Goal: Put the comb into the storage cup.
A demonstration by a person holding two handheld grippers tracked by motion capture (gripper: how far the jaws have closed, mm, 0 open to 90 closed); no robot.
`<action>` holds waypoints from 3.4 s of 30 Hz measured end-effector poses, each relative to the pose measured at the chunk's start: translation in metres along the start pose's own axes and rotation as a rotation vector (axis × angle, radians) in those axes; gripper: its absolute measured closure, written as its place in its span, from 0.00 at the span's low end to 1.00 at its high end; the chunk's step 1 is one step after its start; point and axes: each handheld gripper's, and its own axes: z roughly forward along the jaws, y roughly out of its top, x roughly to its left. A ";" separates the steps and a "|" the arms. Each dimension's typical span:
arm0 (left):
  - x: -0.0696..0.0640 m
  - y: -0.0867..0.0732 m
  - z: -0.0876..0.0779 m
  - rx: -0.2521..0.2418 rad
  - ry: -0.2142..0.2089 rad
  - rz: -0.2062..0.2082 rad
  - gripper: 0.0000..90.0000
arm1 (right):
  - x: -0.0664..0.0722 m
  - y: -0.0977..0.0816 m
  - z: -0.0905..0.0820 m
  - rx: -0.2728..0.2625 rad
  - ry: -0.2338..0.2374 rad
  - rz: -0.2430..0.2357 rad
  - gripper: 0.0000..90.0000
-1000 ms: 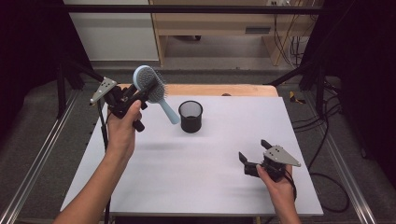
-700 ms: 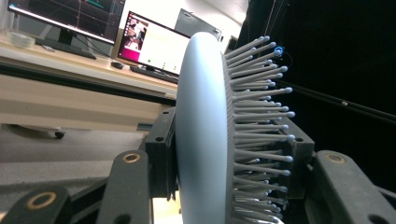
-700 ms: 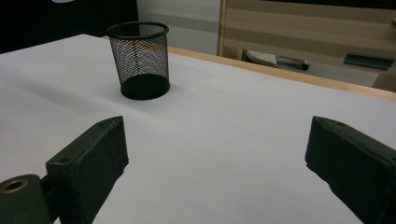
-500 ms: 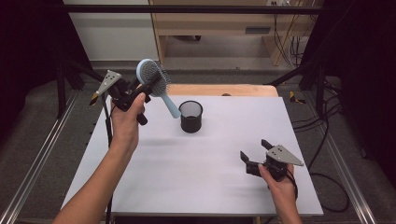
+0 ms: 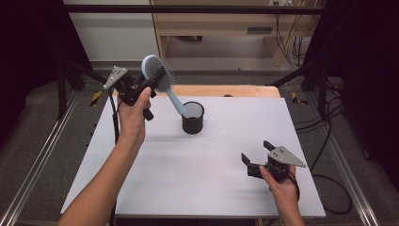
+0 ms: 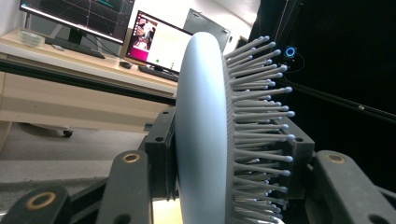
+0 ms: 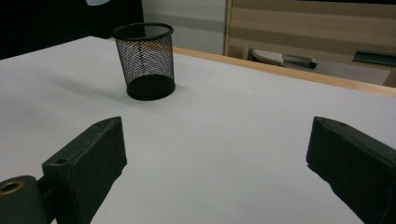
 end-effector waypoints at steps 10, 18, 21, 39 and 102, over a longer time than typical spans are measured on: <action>0.001 -0.005 0.013 0.011 0.009 -0.002 0.56 | 0.000 -0.001 0.000 0.004 0.020 -0.007 0.04; 0.002 -0.010 0.022 0.015 0.012 -0.004 0.56 | 0.000 -0.001 0.000 0.003 0.023 -0.006 0.04; 0.003 -0.012 0.024 0.017 0.016 -0.009 0.56 | -0.001 -0.001 0.000 0.001 0.023 -0.002 0.04; 0.000 -0.033 0.050 0.039 0.016 -0.004 0.55 | -0.001 -0.001 0.001 -0.002 0.033 0.003 0.04; 0.004 -0.066 0.069 0.086 0.051 0.039 0.55 | 0.004 -0.004 0.007 0.015 0.069 0.000 0.04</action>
